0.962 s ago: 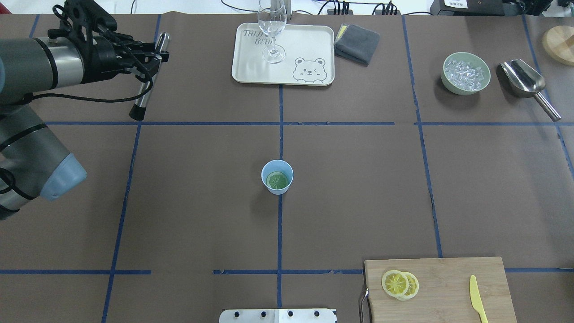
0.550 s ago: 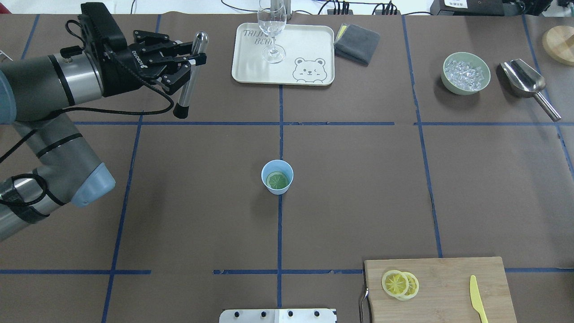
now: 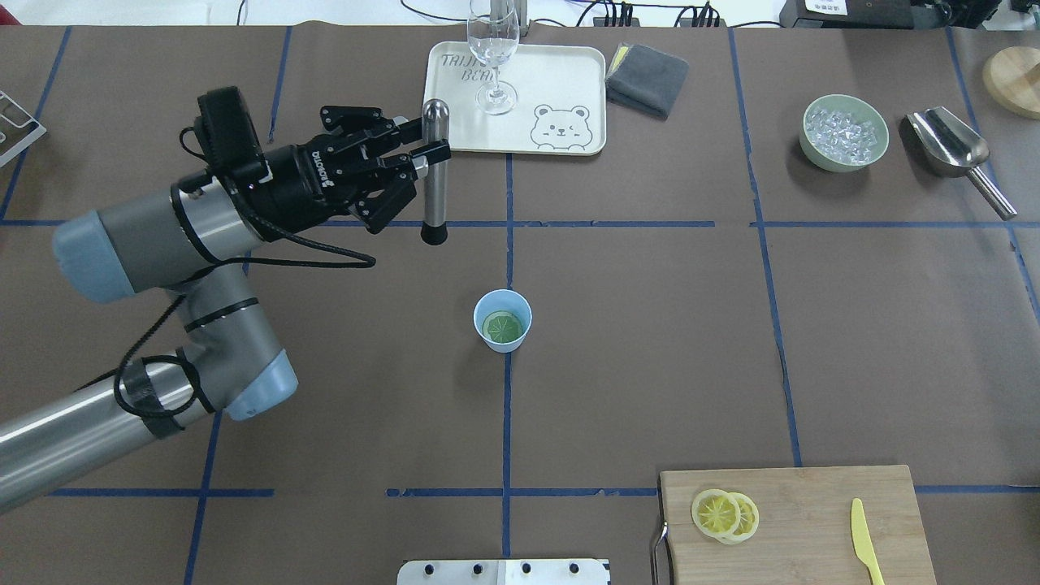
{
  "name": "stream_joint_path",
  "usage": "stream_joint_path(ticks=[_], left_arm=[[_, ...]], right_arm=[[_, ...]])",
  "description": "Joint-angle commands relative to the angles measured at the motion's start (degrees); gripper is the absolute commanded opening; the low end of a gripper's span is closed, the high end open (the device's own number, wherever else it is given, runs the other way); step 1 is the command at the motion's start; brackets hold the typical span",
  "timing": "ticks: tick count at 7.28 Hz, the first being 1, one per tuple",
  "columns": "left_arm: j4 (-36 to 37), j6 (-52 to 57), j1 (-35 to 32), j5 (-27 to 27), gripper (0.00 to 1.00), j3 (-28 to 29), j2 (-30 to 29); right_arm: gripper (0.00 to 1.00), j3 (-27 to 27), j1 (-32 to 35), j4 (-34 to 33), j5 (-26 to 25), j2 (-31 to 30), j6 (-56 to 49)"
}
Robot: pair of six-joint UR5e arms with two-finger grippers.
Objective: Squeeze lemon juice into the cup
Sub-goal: 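Lift the muddler with the left gripper and move it over the cup, then lower the muddler into the cup with the left gripper to press the lemon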
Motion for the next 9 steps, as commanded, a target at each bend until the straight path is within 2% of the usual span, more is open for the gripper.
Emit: stream_joint_path(ticks=[1,4,9], left_arm=[[-5.35,0.48,5.82,7.82,0.00,5.92,-3.47],[-6.94,3.30,10.22,11.61,0.00,9.02,-3.48],[-6.95,3.39,11.55,13.19,0.00,11.38,-3.65]], right_arm=[[1.00,-0.86,0.39,0.00,0.05,0.27,0.01],[1.00,-0.87,0.48,0.00,0.06,0.53,0.01],[1.00,-0.87,0.65,0.00,0.06,0.71,0.01]])
